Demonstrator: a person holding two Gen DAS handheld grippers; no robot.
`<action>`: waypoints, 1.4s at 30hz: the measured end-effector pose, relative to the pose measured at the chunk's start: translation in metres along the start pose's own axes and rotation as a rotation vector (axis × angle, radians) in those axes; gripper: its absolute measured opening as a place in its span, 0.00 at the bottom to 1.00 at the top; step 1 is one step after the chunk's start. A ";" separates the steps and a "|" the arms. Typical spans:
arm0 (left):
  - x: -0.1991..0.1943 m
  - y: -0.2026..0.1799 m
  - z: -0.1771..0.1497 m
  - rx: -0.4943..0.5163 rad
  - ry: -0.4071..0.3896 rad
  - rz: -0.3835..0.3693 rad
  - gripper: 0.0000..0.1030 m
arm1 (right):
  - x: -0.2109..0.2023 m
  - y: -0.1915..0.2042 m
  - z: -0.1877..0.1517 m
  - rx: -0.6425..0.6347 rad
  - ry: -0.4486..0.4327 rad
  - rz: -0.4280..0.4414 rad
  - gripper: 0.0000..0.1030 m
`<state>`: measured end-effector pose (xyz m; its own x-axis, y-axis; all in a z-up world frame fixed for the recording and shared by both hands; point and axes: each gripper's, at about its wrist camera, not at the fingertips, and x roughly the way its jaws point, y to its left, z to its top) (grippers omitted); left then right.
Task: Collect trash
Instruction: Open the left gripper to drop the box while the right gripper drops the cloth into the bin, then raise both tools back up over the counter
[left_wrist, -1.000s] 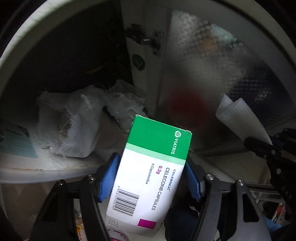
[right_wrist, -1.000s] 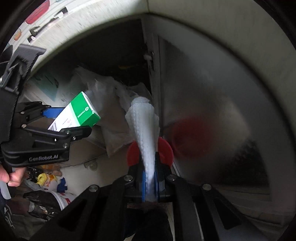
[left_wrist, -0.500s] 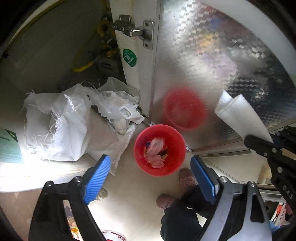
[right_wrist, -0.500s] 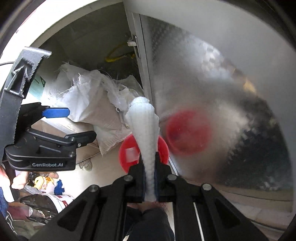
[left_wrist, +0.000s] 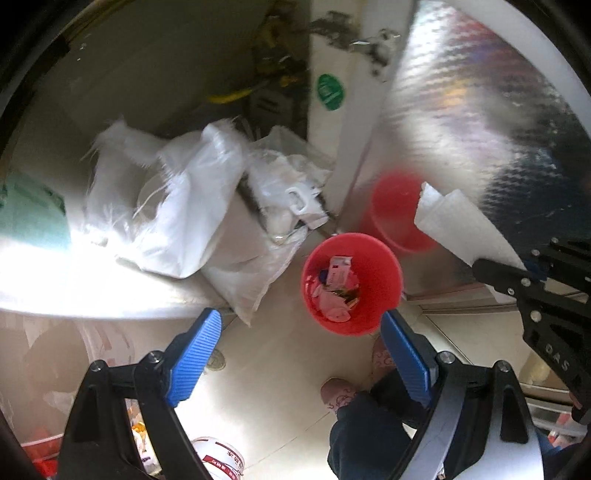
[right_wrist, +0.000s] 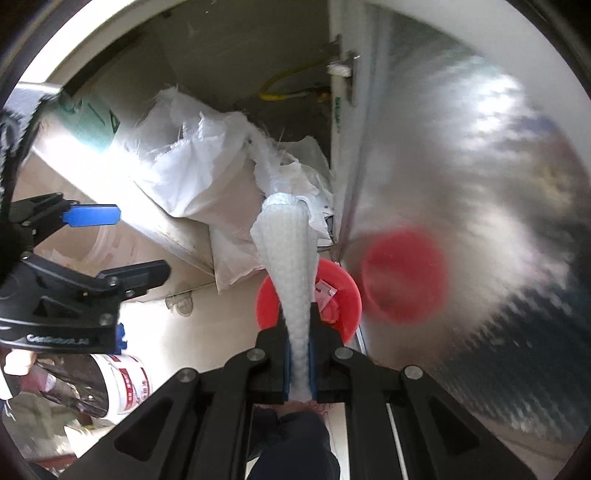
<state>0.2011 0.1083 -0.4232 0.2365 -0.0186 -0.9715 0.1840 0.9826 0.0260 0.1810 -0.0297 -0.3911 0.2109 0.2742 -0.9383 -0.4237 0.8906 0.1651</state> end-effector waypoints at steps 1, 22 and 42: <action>0.002 0.004 -0.002 -0.013 0.001 0.002 0.84 | 0.007 0.001 0.001 -0.011 0.006 0.001 0.07; -0.034 0.027 -0.037 -0.127 -0.009 0.024 0.89 | 0.023 0.023 -0.007 -0.062 0.058 -0.029 0.80; -0.258 0.017 0.074 0.029 -0.270 0.006 0.99 | -0.212 0.007 0.072 0.074 -0.235 -0.094 1.00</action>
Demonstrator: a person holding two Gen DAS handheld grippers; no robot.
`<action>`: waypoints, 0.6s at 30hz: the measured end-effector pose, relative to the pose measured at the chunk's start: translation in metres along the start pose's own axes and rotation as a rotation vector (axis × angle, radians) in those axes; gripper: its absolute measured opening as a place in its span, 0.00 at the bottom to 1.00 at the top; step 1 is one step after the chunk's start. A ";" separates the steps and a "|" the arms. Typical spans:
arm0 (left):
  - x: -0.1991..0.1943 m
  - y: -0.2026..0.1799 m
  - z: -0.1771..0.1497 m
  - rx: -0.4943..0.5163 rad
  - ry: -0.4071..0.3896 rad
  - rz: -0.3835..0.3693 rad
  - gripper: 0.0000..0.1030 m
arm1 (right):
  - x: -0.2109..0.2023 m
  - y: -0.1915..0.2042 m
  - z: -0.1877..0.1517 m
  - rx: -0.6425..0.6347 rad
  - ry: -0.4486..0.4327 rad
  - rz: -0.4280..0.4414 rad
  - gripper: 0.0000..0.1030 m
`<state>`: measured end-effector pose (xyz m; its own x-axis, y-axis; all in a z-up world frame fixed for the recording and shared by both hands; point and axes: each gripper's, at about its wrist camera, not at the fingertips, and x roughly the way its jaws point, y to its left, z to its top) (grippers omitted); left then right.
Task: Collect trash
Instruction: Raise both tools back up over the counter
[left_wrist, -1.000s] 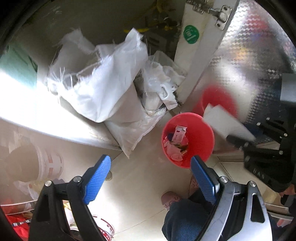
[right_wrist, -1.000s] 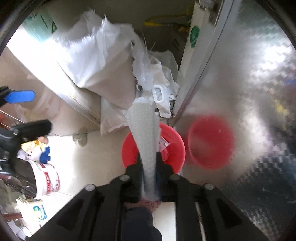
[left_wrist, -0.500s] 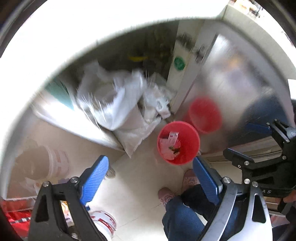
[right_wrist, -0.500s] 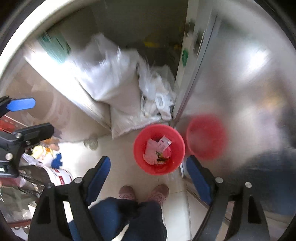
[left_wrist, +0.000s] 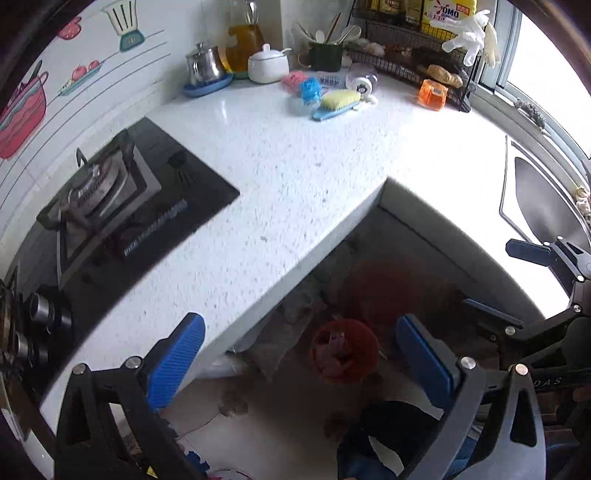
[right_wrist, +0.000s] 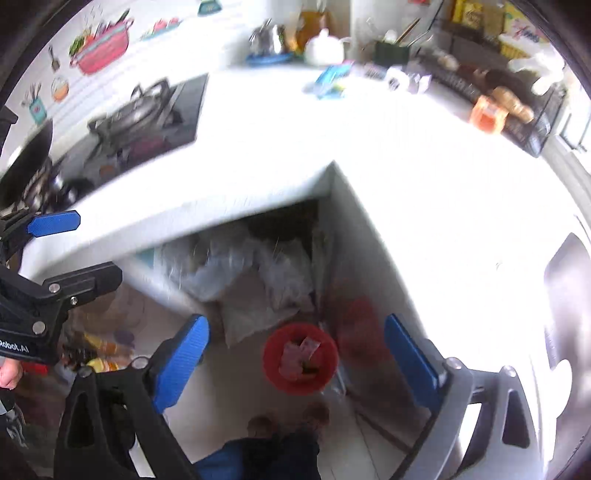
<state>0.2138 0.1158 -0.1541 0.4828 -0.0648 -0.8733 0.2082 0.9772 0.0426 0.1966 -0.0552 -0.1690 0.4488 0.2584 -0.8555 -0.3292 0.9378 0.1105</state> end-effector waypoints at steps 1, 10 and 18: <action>-0.003 -0.001 0.009 0.006 -0.008 -0.001 0.99 | -0.005 -0.005 0.006 0.007 -0.011 -0.004 1.00; -0.007 -0.015 0.108 0.027 -0.065 -0.009 0.99 | -0.015 -0.051 0.069 0.026 -0.079 -0.029 0.99; 0.012 -0.023 0.178 0.015 -0.080 0.006 0.99 | -0.009 -0.092 0.123 0.043 -0.102 -0.026 1.00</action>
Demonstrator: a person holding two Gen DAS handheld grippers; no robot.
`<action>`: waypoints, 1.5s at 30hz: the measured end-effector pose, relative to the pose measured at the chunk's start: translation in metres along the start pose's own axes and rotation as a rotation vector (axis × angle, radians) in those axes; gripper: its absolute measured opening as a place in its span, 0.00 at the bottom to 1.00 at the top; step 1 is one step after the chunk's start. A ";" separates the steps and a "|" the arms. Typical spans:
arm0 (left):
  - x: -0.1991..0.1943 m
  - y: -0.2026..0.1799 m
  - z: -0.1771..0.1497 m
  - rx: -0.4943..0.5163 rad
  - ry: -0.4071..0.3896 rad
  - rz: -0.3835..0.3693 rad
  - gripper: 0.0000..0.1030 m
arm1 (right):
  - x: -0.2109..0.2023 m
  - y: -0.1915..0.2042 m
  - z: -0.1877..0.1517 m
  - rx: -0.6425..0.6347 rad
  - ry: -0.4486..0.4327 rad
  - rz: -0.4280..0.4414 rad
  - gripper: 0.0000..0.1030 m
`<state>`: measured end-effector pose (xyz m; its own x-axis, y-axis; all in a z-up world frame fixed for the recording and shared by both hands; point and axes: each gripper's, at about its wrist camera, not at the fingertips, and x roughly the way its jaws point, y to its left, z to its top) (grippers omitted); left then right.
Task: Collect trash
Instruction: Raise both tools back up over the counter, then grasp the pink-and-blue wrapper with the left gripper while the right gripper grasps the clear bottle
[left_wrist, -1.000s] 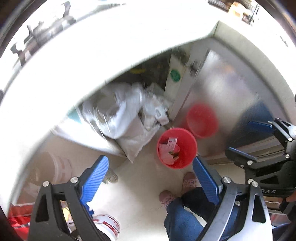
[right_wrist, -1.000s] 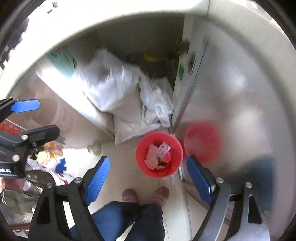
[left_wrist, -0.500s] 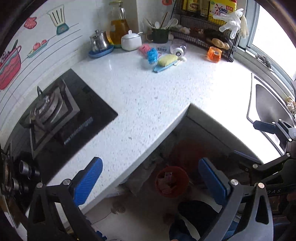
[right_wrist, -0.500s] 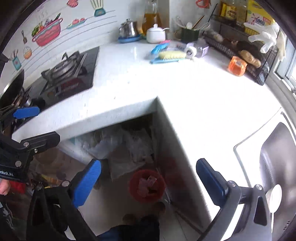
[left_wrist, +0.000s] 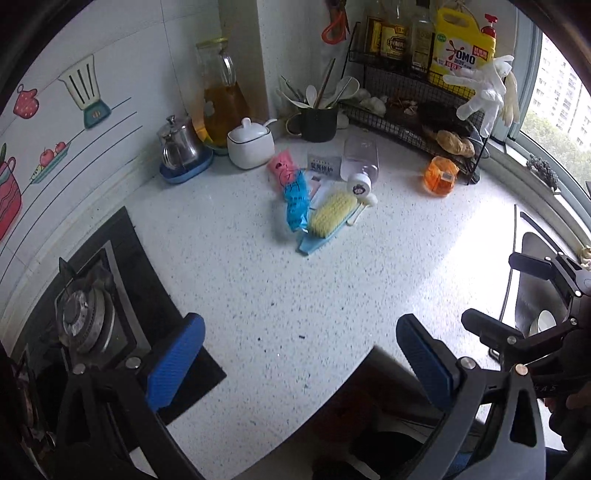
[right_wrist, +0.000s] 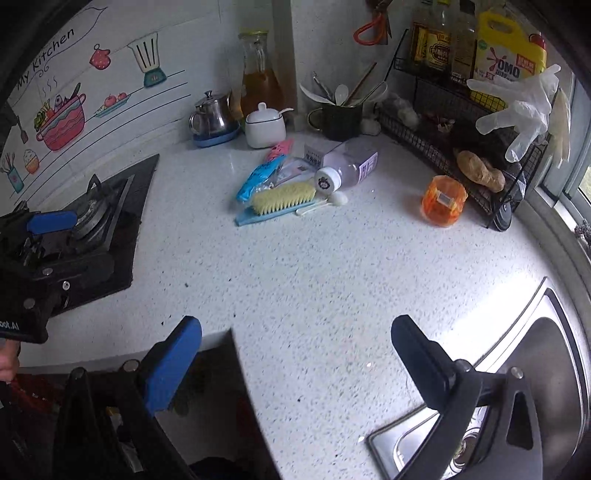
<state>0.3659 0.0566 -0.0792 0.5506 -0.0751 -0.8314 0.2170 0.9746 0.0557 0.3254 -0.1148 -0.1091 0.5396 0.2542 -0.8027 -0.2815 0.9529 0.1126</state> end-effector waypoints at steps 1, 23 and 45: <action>0.004 0.000 0.007 0.000 0.001 -0.001 0.99 | 0.003 -0.004 0.005 0.006 0.004 0.002 1.00; 0.147 0.014 0.149 0.139 0.109 -0.126 0.99 | 0.087 -0.051 0.102 0.170 0.031 -0.093 1.00; 0.259 0.031 0.159 0.140 0.281 -0.130 0.62 | 0.176 -0.087 0.146 0.250 0.162 -0.074 1.00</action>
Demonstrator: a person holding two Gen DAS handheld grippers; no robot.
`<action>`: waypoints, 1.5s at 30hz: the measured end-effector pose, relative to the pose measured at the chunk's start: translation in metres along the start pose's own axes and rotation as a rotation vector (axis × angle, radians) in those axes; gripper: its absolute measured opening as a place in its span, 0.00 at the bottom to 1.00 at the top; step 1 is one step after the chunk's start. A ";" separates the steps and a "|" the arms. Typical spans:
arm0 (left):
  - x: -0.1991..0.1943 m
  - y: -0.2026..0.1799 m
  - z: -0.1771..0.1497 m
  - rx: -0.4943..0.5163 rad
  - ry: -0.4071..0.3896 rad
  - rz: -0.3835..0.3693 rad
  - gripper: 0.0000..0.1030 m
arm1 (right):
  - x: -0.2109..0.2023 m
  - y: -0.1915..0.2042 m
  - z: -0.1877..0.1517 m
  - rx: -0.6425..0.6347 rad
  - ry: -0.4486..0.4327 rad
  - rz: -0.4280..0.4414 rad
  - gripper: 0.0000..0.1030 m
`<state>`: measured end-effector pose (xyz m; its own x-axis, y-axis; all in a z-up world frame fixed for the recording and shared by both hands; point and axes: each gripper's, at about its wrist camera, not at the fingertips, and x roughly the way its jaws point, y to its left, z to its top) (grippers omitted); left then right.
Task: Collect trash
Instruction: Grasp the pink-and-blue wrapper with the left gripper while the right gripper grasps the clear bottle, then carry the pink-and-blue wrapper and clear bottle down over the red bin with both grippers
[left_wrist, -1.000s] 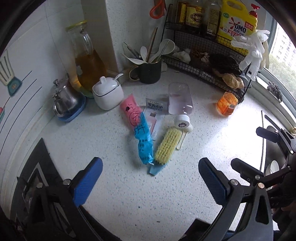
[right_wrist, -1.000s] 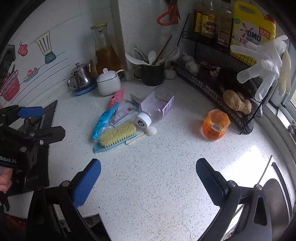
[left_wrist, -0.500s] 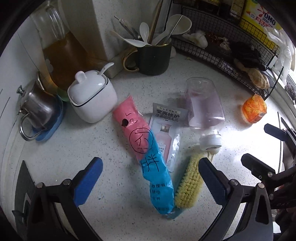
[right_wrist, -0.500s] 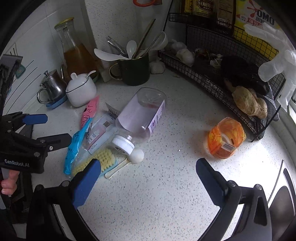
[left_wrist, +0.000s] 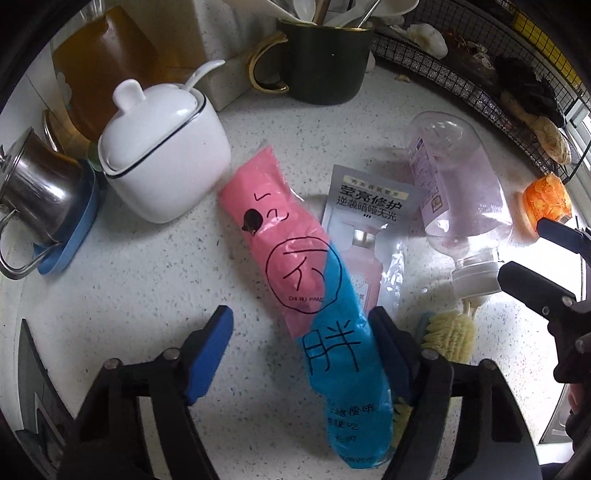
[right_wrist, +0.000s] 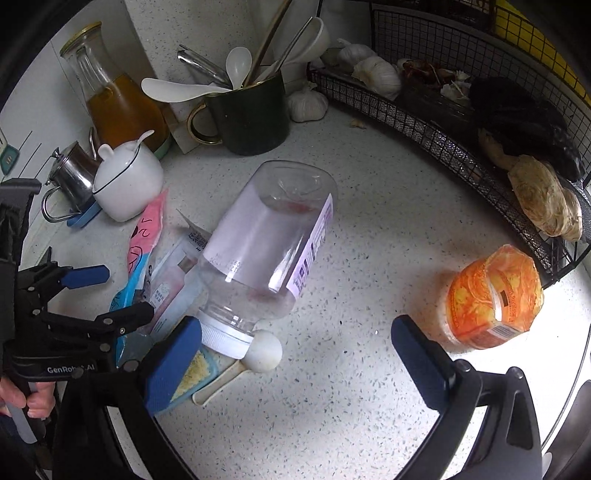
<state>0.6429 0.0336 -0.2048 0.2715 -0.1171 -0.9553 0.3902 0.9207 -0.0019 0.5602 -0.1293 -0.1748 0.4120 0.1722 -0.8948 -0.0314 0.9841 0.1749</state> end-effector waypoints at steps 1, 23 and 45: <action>0.000 0.001 -0.001 -0.004 0.000 -0.002 0.53 | 0.002 0.001 0.003 0.000 0.000 0.001 1.00; -0.023 0.022 -0.016 -0.011 -0.056 -0.018 0.09 | 0.044 0.026 0.044 0.005 0.084 -0.045 0.77; -0.126 -0.022 -0.104 -0.054 -0.195 0.067 0.07 | -0.079 0.030 -0.042 -0.182 -0.094 0.078 0.72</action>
<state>0.5083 0.0669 -0.1152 0.4625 -0.1203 -0.8784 0.3195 0.9468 0.0386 0.4881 -0.1114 -0.1161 0.4849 0.2516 -0.8376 -0.2270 0.9611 0.1573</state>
